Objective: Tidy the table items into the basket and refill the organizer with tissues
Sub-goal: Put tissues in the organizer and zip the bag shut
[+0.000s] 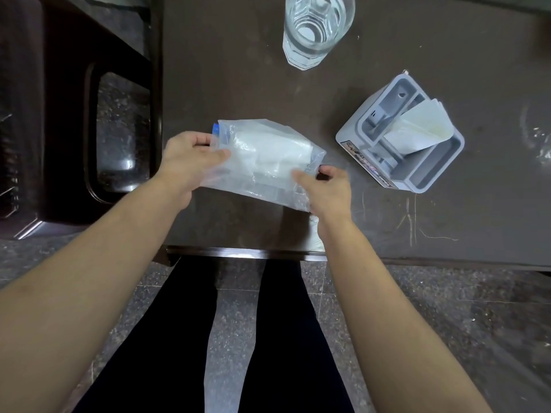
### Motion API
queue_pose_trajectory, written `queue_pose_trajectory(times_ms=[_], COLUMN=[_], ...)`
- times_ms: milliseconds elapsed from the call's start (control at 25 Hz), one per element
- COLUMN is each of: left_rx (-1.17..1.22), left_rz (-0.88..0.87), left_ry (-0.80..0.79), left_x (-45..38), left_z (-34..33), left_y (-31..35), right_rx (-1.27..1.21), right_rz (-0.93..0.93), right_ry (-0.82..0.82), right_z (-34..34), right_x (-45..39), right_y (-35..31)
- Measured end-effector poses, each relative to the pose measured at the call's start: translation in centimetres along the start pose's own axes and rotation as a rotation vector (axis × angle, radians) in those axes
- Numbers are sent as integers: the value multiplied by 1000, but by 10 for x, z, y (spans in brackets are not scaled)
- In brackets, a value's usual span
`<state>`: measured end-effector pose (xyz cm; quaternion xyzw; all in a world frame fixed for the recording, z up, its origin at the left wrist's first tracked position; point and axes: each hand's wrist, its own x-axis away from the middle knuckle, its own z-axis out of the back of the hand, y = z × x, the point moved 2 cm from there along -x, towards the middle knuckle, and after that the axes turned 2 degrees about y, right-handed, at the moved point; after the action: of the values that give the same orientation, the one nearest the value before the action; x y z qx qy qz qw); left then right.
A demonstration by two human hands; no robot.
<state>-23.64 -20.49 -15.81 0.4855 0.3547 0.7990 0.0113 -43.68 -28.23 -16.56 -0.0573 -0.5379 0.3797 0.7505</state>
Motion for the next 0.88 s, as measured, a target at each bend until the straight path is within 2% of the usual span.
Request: queue_pose_trajectory(times_ms=[80,280,440,520,680,760,880], left_rx=[8,-17,-497,-664,-645,-619,-603], left_rz=[-33,-207,-581,-726,-739,-716,-635], left_ry=[-1,58,359,440,505,548,568], left_x=[2,16,39,51,65,64,49], left_z=[6,45,99,132,215,255,319], left_y=[1,20,59,80,104,103,80], right_rx=[-113,-106,-131,-168,-277,-251,36], right_rz=[-5,124,166,193,237,288,618], right_ry=[-51,-131,-209,-230,-310,-322,-310], right_z=[-1,-16,-53,-78,-133,-156,-195], right_x=[4,40,84,109,161,184,218], right_y=[-4,-40,-72,-87,-122,-135,-152])
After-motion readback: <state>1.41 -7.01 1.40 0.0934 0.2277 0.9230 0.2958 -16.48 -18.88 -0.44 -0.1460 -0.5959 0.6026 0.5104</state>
